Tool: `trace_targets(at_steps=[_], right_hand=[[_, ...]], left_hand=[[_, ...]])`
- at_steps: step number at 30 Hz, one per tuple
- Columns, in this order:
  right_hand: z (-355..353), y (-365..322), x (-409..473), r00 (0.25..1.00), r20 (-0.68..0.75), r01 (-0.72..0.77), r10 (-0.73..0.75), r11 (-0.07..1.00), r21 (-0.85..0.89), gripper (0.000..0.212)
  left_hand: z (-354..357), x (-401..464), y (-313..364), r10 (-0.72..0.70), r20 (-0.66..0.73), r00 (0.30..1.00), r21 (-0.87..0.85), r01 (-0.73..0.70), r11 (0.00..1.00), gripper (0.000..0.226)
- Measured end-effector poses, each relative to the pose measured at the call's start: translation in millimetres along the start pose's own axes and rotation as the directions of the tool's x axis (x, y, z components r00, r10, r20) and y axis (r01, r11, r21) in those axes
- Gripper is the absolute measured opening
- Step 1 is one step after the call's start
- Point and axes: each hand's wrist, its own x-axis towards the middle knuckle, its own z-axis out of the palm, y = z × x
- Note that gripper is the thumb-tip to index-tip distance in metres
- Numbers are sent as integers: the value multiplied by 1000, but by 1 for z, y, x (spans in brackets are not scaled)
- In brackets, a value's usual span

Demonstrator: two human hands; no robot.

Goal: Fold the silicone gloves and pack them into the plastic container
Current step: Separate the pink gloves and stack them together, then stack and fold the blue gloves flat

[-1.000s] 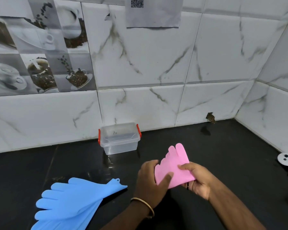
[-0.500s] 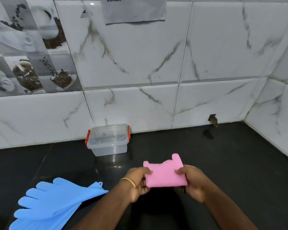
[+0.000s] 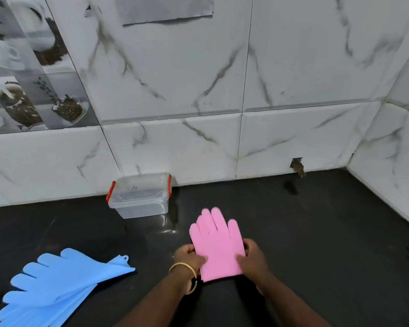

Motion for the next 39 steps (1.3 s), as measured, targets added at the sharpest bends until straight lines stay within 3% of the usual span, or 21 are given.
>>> trace_targets(at_steps=[10, 14, 18, 21, 26, 31, 35, 39], right_hand=[[7, 20, 7, 1000, -11, -17, 16, 992, -125, 42], [9, 19, 4, 993, -115, -29, 2, 972, -235, 47], [25, 1, -12, 935, -306, 18, -177, 888, -460, 61], [51, -23, -23, 897, -324, 106, -301, 857, -504, 64], [124, -73, -47, 896, -229, 243, -381, 851, -465, 60], [202, -107, -62, 885, 65, 442, -460, 789, -426, 53], [254, -123, -64, 872, 365, 478, -326, 725, -497, 63], [273, -127, -58, 900, 393, 413, -189, 658, -630, 52]], left_hand=[[-2, 19, -8, 58, -18, 998, 154, -54, 987, 36], [-12, 18, -5, 83, -11, 997, 202, -79, 976, 43], [-42, 13, 4, 114, -9, 993, 215, -109, 970, 48], [-71, 10, 14, 130, -8, 991, 204, -126, 971, 42], [-139, 10, 26, 153, -11, 988, 198, -148, 969, 41], [-225, 19, 38, 193, -39, 980, 194, -182, 964, 35], [-297, 30, 46, 179, -103, 979, 147, -163, 976, 27], [-353, 44, 45, 131, -137, 982, 66, -123, 990, 20]])
